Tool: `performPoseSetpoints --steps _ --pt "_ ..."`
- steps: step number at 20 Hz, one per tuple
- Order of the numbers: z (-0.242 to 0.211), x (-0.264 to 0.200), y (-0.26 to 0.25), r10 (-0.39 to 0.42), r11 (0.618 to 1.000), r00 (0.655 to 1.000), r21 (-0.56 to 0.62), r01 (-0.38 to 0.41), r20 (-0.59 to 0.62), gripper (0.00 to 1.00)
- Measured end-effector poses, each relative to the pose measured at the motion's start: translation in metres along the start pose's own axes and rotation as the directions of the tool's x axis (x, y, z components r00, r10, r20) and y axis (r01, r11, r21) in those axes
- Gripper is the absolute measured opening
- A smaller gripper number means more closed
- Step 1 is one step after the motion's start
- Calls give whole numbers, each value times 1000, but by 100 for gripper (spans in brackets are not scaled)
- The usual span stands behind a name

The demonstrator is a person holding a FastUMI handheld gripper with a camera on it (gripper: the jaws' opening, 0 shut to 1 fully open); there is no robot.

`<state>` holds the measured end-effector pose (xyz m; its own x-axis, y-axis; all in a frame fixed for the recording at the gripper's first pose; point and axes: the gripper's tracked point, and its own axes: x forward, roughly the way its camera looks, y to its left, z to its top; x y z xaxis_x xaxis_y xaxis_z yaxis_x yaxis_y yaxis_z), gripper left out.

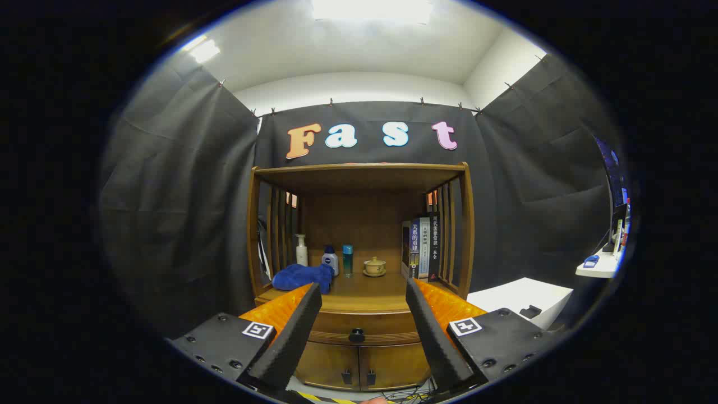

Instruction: Pull open the drawer, take out the items inside it, and place them on the countertop above the cabinet.

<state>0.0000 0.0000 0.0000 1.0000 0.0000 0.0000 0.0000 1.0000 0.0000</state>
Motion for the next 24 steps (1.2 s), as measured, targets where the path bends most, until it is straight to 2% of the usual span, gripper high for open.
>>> performPoseSetpoints --steps 24 --pt "4 -7 18 39 999 998 19 -41 54 98"
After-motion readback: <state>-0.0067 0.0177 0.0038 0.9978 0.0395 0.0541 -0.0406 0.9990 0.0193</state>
